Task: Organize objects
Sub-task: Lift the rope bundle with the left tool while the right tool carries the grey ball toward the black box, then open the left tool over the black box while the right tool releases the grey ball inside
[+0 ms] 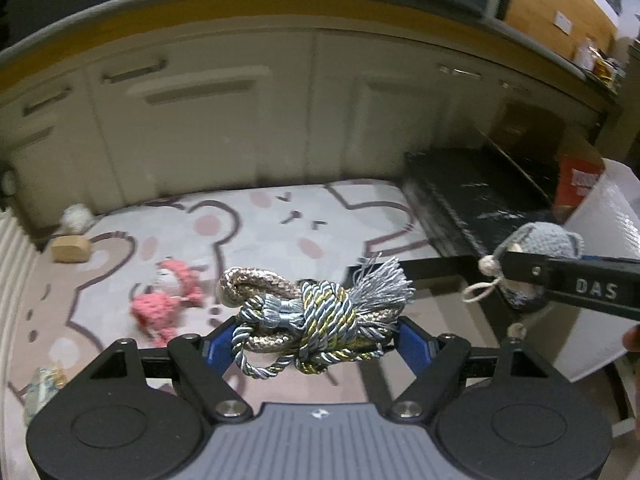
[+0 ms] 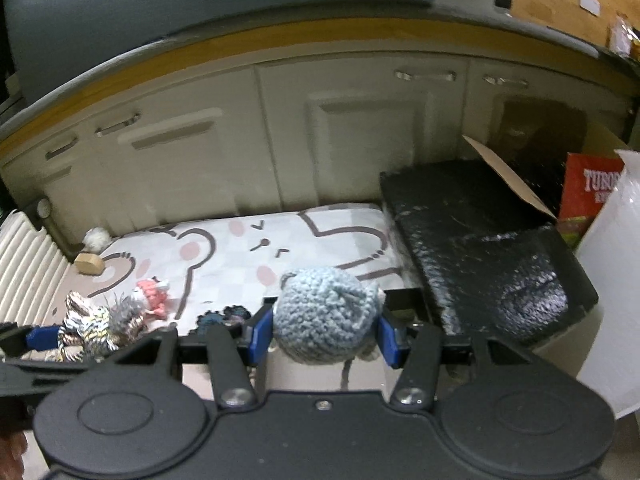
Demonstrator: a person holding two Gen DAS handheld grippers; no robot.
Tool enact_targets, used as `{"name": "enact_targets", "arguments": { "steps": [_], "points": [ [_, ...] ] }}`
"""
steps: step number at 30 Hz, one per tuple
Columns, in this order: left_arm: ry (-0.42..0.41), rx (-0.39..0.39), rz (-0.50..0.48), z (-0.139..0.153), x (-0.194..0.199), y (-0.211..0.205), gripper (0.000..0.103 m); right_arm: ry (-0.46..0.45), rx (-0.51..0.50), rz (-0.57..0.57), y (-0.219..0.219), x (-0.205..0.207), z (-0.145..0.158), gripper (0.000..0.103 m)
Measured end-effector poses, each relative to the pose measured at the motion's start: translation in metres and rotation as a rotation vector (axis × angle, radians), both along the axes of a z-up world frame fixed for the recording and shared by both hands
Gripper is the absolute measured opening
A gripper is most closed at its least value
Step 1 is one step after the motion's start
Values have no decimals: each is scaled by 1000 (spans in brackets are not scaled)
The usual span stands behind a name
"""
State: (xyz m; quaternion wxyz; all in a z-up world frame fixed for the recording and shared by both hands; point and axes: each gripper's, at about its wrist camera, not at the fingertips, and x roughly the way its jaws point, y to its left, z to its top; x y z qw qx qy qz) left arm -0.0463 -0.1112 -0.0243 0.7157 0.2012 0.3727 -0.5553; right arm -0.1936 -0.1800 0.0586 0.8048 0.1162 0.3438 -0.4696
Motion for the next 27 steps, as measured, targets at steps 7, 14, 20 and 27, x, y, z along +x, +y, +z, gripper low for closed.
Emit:
{"name": "enact_targets", "arguments": {
  "steps": [7, 14, 20, 27],
  "points": [
    [42, 38, -93, -15, -19, -26, 81, 12, 56, -51, -25, -14, -8, 54],
    [59, 125, -198, -40, -39, -57, 81, 57, 127, -81, -52, -14, -27, 54],
    [127, 185, -242, -58, -49, -76, 81, 102, 174, -103, -69, -15, -44, 54],
    [117, 222, -273, -68, -62, -91, 81, 104, 228, -139, -88, -24, -57, 54]
  ]
}}
